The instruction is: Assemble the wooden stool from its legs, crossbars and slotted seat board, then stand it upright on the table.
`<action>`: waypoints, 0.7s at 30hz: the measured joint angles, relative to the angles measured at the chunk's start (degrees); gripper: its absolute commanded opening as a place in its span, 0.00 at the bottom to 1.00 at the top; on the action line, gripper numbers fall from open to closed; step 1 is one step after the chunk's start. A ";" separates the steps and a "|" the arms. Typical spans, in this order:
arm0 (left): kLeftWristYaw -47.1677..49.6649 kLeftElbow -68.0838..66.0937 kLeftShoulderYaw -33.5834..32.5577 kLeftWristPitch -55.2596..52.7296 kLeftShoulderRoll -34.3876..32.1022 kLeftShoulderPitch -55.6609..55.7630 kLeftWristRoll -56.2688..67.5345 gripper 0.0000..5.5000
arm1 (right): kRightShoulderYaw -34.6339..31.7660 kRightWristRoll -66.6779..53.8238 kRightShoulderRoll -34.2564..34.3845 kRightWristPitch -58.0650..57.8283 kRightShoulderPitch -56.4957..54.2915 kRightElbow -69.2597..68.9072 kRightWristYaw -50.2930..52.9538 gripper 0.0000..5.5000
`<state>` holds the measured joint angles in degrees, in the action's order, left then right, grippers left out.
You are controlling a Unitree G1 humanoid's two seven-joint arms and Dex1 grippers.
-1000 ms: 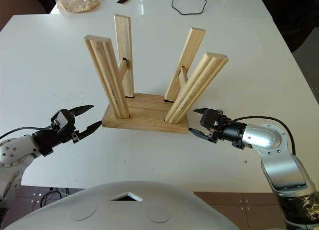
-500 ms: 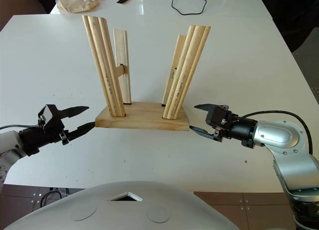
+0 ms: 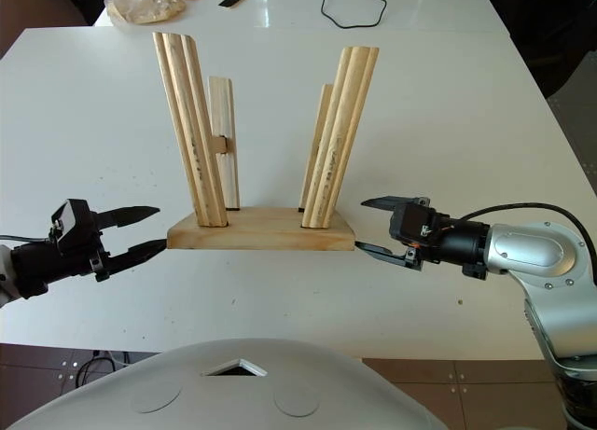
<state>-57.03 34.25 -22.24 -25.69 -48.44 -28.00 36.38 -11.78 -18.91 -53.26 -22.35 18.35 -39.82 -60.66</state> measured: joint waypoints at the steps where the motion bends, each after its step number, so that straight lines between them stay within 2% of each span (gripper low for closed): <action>1: -0.14 0.00 -0.26 -0.41 -0.08 0.28 0.33 0.56 | -0.18 -0.60 -0.21 -0.04 -0.20 0.00 -0.32 0.59; 13: -3.65 -0.37 -0.89 -1.05 -0.67 0.73 0.75 0.56 | -1.66 -1.34 -1.00 0.05 -0.93 0.17 -1.61 0.59; 21: -3.20 -2.05 -0.93 -2.34 -0.64 6.24 1.19 0.56 | -3.33 -4.60 -1.39 -0.12 -3.09 1.30 -3.95 0.59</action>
<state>-60.23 32.21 -23.17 -28.03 -49.08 -21.76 37.57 -15.11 -23.50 -54.65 -22.47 15.26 -38.52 -64.62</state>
